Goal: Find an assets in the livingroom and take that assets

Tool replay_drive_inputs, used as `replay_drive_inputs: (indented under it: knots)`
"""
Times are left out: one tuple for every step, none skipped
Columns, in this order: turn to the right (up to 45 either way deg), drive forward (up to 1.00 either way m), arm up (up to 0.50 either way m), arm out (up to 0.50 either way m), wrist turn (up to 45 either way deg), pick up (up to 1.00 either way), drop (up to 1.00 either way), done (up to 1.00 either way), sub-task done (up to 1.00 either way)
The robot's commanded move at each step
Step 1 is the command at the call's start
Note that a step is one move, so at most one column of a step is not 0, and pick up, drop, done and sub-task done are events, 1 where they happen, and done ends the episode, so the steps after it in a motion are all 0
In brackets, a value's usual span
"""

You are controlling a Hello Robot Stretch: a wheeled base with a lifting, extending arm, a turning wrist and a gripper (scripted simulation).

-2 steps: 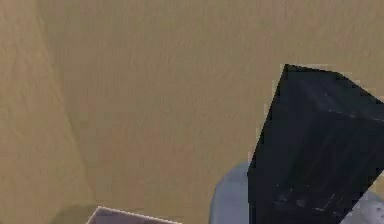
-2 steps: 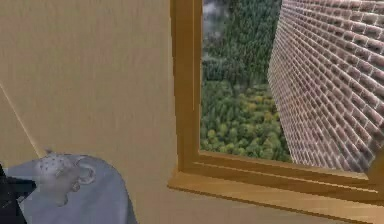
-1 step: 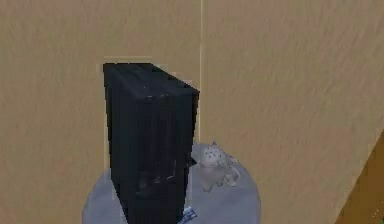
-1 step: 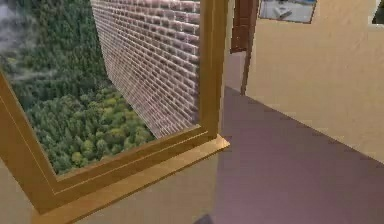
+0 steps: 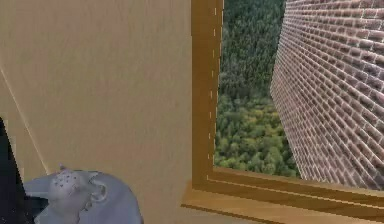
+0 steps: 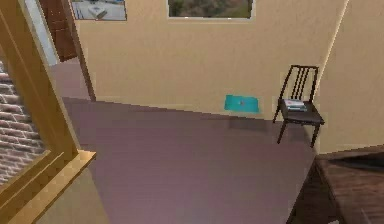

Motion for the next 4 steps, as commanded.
replay_drive_inputs:
  knots:
    - [18.0,0.0,0.0,0.0,0.0,0.0,0.0,0.0,0.0]
    - [0.0,0.05,0.0,0.0,0.0,0.0,0.0,0.0,0.0]
    - [0.0,0.1,0.0,0.0,0.0,0.0,0.0,0.0,0.0]
    - [-45.0,0.0,0.0,0.0,0.0,0.0,0.0,0.0,0.0]
